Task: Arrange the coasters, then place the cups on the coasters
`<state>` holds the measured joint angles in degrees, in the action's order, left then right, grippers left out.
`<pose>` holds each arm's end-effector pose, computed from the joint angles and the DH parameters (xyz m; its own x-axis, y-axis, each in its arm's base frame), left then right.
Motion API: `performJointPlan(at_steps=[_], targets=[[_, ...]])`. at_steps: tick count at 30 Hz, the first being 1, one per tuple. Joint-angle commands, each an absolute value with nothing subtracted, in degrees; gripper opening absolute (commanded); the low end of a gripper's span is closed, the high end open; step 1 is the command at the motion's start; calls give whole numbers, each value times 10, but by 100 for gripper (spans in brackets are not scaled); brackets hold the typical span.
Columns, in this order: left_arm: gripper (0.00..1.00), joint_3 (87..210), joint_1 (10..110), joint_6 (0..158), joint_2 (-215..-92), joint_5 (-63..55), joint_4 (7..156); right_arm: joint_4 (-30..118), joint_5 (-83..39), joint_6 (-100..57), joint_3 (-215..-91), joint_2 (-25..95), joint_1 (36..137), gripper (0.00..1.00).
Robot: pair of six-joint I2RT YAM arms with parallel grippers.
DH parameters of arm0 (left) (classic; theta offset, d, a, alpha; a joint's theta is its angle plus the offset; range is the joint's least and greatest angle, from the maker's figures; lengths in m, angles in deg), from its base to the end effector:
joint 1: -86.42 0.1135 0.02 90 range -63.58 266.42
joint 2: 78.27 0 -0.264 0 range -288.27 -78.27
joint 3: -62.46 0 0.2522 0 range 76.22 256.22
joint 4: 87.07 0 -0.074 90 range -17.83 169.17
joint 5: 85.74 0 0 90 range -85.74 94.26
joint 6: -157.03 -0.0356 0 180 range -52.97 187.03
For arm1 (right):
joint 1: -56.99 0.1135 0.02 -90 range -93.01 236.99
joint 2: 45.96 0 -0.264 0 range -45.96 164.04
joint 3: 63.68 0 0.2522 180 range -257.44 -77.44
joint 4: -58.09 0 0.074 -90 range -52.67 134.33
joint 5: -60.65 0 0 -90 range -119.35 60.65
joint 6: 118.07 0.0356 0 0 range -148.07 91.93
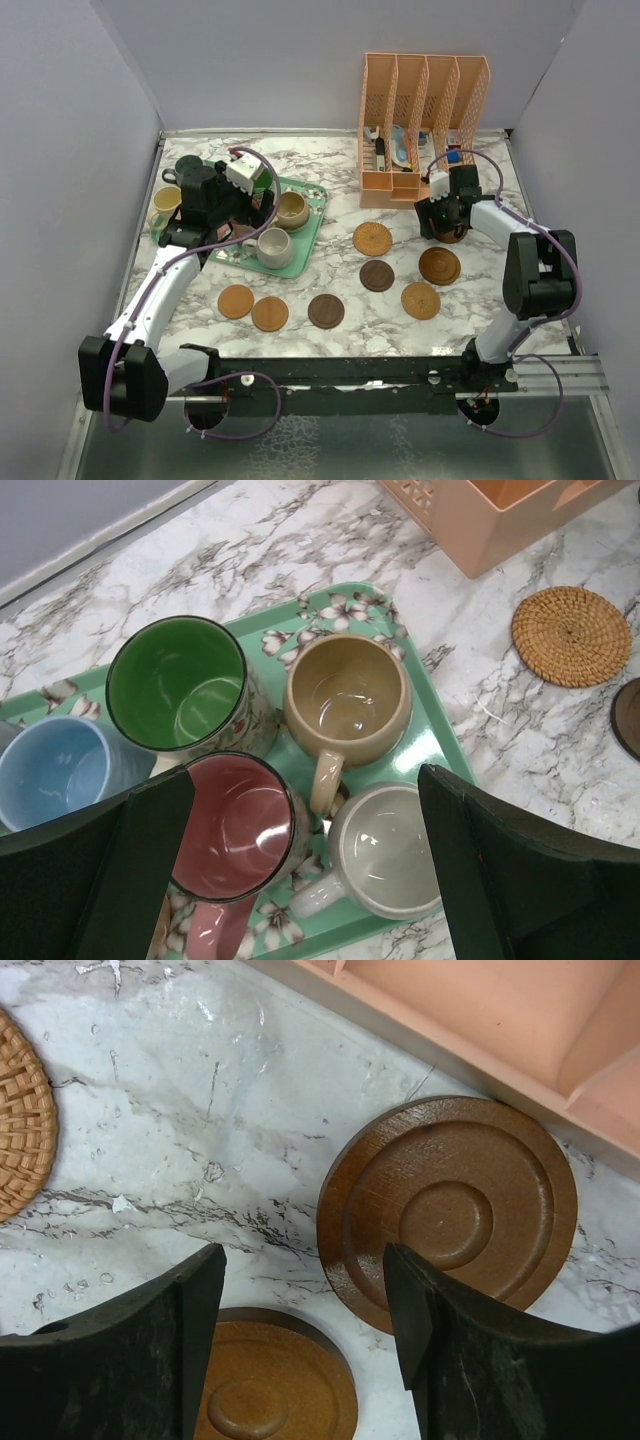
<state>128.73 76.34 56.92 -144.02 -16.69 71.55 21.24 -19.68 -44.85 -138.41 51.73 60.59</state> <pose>0.2577 -0.0587 0.3183 -0.2587 0.2125 -0.9423 0.5463 0.8367 0.0387 0.3414 0.0275 0.1824 -0.7837 -0.3345 -0.5234 -0.3890 0.9212 -0.0062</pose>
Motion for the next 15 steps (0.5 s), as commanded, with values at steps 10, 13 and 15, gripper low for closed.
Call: performJointPlan(at_steps=[10,13,15], targets=[[99,1328,714,562,-1482,-179,696,181,-173,-460,-1434,572,584,62],[99,1324,713,564,-1486,-181,698,177,-170,-464,-1437,576,581,61],[99,1323,712,564,-1487,-181,700,176,-167,-466,-1437,579,577,59]])
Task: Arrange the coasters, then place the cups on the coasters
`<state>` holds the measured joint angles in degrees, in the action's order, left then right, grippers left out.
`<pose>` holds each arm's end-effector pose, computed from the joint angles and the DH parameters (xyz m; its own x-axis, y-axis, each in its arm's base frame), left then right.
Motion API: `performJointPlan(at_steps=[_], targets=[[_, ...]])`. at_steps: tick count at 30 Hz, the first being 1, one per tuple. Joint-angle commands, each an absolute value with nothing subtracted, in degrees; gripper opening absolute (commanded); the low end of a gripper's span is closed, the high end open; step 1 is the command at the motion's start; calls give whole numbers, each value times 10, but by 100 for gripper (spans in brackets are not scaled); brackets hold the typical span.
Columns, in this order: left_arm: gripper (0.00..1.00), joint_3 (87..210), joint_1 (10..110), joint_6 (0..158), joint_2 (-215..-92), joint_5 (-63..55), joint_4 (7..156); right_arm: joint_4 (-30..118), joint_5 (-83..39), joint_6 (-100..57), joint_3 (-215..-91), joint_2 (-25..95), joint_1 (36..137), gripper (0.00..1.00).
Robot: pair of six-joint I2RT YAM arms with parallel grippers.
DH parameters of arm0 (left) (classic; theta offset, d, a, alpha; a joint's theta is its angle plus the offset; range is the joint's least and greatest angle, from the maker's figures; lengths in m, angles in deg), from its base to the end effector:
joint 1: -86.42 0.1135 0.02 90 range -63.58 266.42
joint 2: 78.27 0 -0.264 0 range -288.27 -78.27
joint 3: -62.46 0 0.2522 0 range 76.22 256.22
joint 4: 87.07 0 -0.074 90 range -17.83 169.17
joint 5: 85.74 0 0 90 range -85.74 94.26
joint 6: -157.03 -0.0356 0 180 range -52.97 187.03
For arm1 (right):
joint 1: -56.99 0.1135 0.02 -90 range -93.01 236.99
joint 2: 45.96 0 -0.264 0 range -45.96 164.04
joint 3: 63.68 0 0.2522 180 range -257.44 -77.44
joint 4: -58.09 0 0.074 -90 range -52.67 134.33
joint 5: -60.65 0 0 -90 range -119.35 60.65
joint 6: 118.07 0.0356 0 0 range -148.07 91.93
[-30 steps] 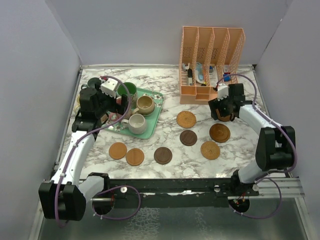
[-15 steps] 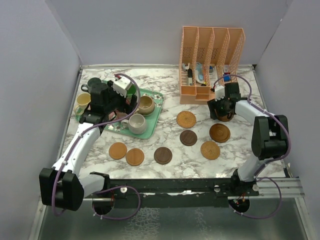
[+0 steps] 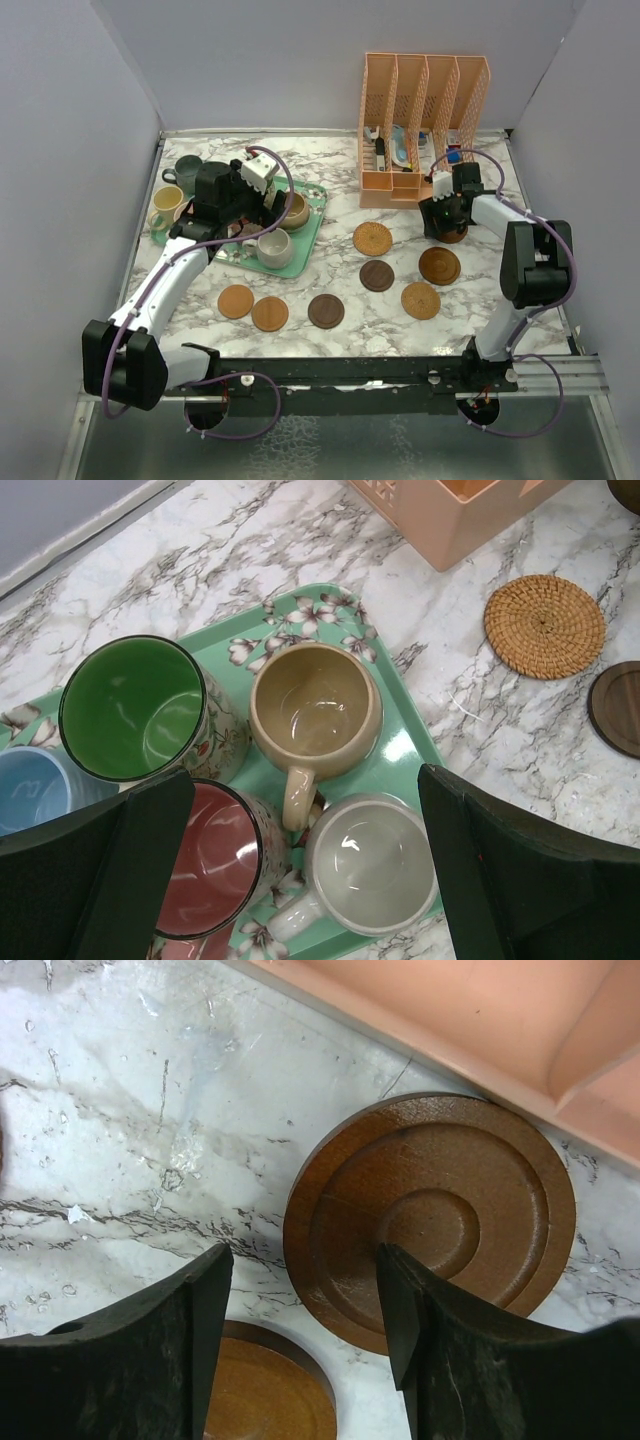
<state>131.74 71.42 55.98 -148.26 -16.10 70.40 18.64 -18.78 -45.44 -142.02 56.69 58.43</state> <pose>0.2677 -0.0846 0.3161 -0.2684 0.2579 -0.9281 0.6143 0.7880 0.0414 0.3556 0.0155 0.1695 -0.8242 -0.3143 -0.4711 -0.3686 0.9292 0.0250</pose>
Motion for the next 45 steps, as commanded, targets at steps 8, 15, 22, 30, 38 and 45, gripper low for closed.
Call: performJointPlan(at_steps=[8,15,22,30,38,45], targets=[[99,1315,713,564,-1491,-182,701,167,-146,-476,-1439,592,572,55],[99,1305,713,555,-1486,-174,700,157,-126,-492,-1435,595,572,50],[99,1295,718,547,-1474,-173,698,137,-97,-489,-1427,588,573,45],[99,1282,739,544,-1452,-180,697,125,-75,-487,-1410,568,582,43],[99,1282,757,550,-1448,-190,696,120,-48,-493,-1401,561,585,42],[99,1282,771,552,-1444,-192,692,125,-64,-500,-1395,559,596,41]])
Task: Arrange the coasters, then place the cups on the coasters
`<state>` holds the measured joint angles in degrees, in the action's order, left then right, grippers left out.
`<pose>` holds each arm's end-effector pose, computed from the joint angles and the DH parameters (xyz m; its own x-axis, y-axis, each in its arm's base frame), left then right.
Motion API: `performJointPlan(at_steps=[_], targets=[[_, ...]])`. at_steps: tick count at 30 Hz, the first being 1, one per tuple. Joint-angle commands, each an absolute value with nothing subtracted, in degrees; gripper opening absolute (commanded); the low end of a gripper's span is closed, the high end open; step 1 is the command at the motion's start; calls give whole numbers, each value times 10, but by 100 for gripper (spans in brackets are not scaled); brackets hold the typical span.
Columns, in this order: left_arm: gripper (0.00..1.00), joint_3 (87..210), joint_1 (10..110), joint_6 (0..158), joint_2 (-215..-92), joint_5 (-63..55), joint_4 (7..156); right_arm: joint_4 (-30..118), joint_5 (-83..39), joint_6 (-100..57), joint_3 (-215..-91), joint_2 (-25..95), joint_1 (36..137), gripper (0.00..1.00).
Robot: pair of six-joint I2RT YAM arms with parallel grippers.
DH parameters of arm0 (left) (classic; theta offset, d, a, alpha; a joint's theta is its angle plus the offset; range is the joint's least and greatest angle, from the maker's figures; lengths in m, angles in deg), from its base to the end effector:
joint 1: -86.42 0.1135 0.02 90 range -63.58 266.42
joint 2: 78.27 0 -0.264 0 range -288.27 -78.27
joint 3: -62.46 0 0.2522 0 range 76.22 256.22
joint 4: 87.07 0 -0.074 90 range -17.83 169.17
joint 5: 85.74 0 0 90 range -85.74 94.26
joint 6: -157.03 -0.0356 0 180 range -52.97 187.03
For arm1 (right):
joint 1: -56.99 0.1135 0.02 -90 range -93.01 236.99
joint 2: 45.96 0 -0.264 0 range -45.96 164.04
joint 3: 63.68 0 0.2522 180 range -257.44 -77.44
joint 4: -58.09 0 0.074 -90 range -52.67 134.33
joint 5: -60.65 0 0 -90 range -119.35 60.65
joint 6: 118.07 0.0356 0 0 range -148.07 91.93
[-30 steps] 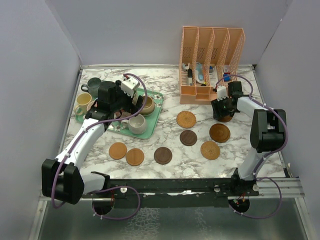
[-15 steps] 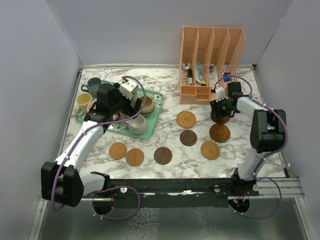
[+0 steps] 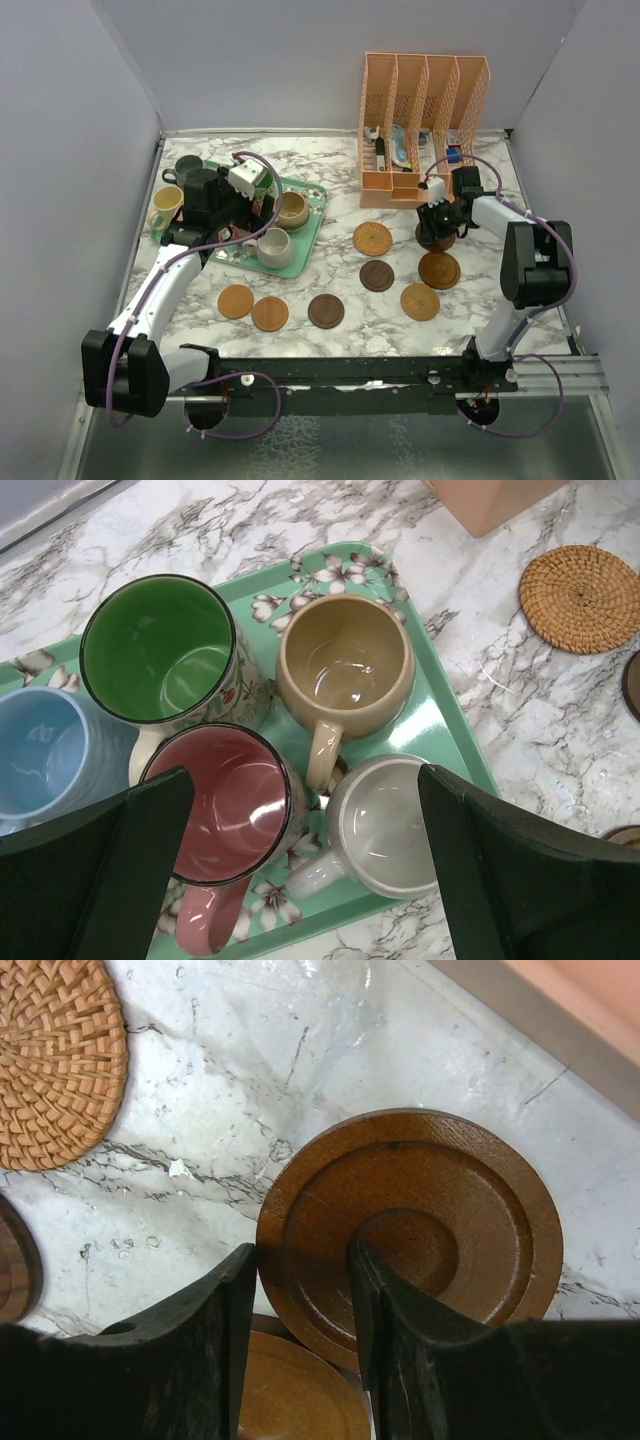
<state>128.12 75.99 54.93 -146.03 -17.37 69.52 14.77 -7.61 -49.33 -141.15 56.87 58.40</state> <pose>0.2619 -0.0616 0.3025 -0.3103 0.2552 -0.9157 0.5732 0.8187 0.0340 0.3450 0.0217 0.1631 -0.8108 -0.3569 -0.4639 -0.4844 0.8540 0.1897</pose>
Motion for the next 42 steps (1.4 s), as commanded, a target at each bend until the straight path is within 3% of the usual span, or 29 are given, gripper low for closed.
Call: performJointPlan(at_steps=[1,42], targets=[[99,1282,772,553,-1444,-193,692,125,-63,-501,-1395,558,599,41],[99,1278,797,560,-1454,-213,693,158,-75,-530,-1395,568,754,37]])
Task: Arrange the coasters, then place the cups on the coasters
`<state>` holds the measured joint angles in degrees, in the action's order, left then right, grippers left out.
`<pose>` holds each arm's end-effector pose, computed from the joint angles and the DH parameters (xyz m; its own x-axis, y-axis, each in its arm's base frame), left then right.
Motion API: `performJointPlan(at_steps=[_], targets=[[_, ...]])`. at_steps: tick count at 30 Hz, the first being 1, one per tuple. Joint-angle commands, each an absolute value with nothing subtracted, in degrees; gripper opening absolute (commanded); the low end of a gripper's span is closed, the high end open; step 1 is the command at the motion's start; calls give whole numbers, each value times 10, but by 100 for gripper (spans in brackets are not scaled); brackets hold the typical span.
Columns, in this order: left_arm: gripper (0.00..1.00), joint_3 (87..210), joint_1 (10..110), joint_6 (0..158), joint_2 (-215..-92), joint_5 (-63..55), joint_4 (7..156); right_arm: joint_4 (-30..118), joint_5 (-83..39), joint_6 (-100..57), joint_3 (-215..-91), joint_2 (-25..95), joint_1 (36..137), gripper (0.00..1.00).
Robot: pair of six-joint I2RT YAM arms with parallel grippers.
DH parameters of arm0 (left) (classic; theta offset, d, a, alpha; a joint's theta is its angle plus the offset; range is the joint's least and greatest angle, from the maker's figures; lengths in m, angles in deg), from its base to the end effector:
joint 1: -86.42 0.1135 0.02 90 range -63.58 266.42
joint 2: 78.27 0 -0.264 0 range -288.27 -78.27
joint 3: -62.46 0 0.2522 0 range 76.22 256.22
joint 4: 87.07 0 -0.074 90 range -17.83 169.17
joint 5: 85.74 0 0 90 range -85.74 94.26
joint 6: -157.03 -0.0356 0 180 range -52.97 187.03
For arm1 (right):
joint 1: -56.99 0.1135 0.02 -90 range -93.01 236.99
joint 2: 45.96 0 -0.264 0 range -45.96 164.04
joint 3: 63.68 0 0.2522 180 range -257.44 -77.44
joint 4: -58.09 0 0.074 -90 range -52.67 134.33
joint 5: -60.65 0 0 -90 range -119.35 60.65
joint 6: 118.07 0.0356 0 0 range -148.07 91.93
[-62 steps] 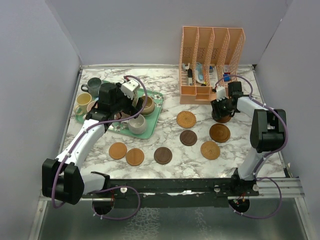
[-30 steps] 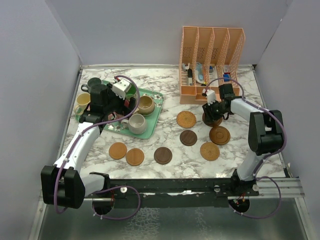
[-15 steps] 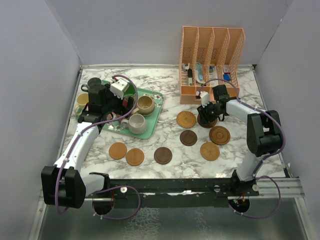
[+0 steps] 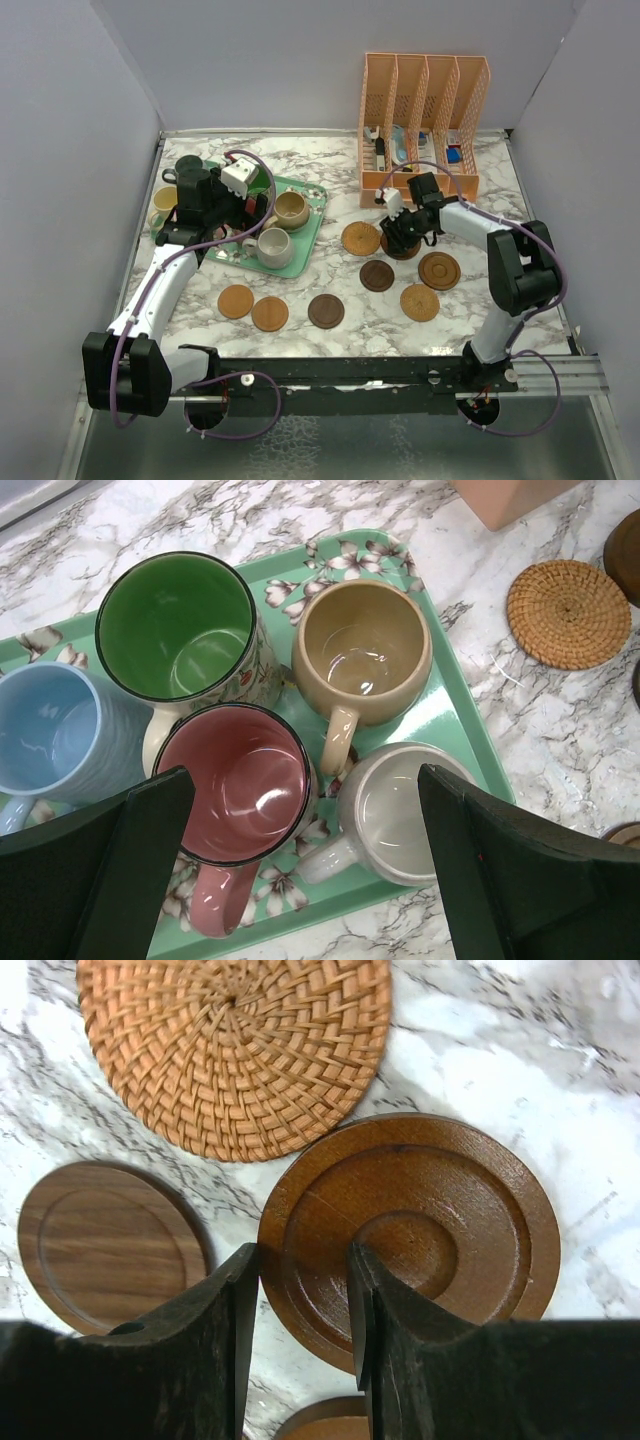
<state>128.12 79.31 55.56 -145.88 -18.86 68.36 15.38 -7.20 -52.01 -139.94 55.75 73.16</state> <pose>0.2632 -0.0469 0.3014 -0.3423 0.2270 -0.9118 0.5413 0.8408 0.0061 0.3239 0.1079 0.1643 -0.6555 -0.5814 -0.4820 -0.7206 0.6724 0.1689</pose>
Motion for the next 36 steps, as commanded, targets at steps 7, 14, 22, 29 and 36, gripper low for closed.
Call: performJointPlan(at_steps=[7,14,22,29,36], targets=[[99,1272,797,560,-1458,-213,697,162,-88,-540,-1415,597,813,37],[99,1273,797,565,-1454,-218,698,162,-112,-547,-1448,627,848,37],[99,1269,797,564,-1448,-215,698,171,-158,-554,-1465,634,849,37],[99,1269,797,564,-1448,-217,698,177,-221,-552,-1474,638,847,37],[99,1264,797,561,-1449,-214,698,140,-141,-567,-1479,638,846,37]])
